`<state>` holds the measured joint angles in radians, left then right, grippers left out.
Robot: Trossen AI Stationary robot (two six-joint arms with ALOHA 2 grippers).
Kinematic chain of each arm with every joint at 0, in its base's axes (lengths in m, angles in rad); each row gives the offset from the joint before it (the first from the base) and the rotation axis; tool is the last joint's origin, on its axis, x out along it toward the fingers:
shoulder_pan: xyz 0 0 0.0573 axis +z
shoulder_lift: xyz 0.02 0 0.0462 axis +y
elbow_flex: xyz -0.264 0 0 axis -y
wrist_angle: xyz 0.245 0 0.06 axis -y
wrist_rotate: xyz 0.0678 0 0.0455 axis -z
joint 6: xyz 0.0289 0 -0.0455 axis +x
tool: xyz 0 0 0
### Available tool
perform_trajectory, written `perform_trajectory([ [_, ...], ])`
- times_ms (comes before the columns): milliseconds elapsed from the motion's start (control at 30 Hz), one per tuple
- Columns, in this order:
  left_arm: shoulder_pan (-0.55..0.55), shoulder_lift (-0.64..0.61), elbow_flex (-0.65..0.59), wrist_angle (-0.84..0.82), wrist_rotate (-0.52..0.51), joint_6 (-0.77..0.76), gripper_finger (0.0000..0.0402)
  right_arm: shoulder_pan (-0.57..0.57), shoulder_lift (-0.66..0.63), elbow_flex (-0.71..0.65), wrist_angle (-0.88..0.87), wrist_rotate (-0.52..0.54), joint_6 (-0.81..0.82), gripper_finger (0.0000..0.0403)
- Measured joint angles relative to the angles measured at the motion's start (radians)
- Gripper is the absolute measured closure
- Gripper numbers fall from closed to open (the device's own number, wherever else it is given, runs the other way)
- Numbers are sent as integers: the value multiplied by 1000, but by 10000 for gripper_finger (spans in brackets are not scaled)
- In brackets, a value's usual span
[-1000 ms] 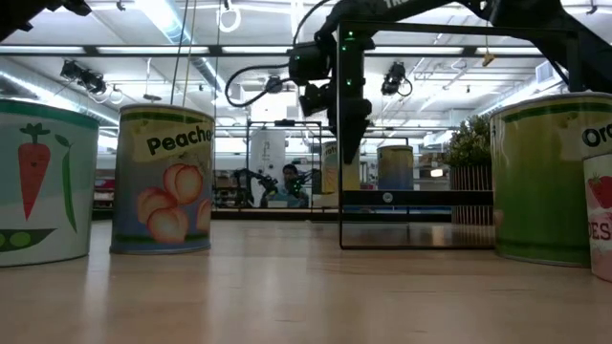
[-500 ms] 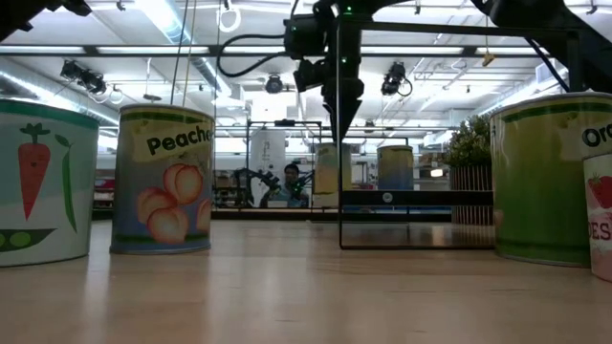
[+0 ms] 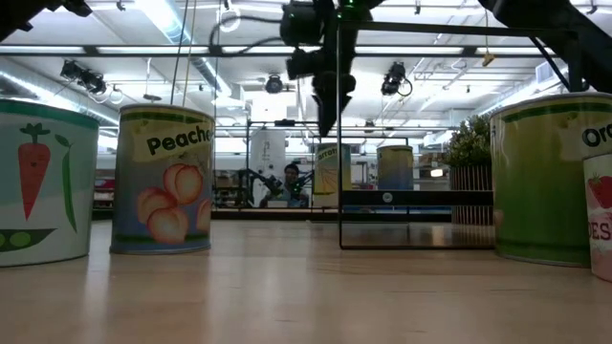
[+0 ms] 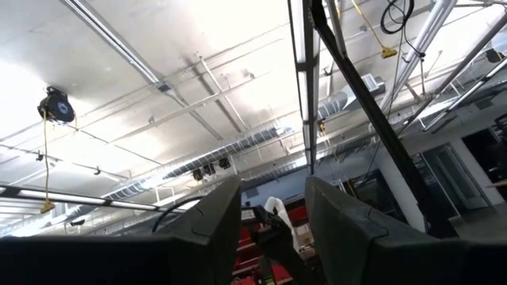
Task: Pick and place cans onto a shelf
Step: Put the canned carrots on the shelf
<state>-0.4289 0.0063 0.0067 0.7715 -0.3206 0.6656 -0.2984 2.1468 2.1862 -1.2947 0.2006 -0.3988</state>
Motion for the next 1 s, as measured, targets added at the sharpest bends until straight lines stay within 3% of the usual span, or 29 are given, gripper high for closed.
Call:
perform_trajectory([
  [200, 0, 0, 0, 0, 0, -1, 253, 18, 6, -27, 119, -34, -98, 47],
  [400, 0, 0, 0, 0, 0, -1, 253, -38, 11, -52, 162, -103, -84, 47],
  [500, 0, 0, 0, 0, 0, -1, 253, -56, 12, -81, 162, -75, -62, 47],
  [667, 0, 0, 0, 0, 0, -1, 253, -61, 13, -127, 168, 36, 74, 47],
  [833, 0, 0, 0, 0, 0, 0, 253, -56, 13, -126, 161, 43, 258, 47],
  [1000, 0, 0, 0, 1, 0, -1, 253, -51, 13, -126, 114, 52, 328, 47],
])
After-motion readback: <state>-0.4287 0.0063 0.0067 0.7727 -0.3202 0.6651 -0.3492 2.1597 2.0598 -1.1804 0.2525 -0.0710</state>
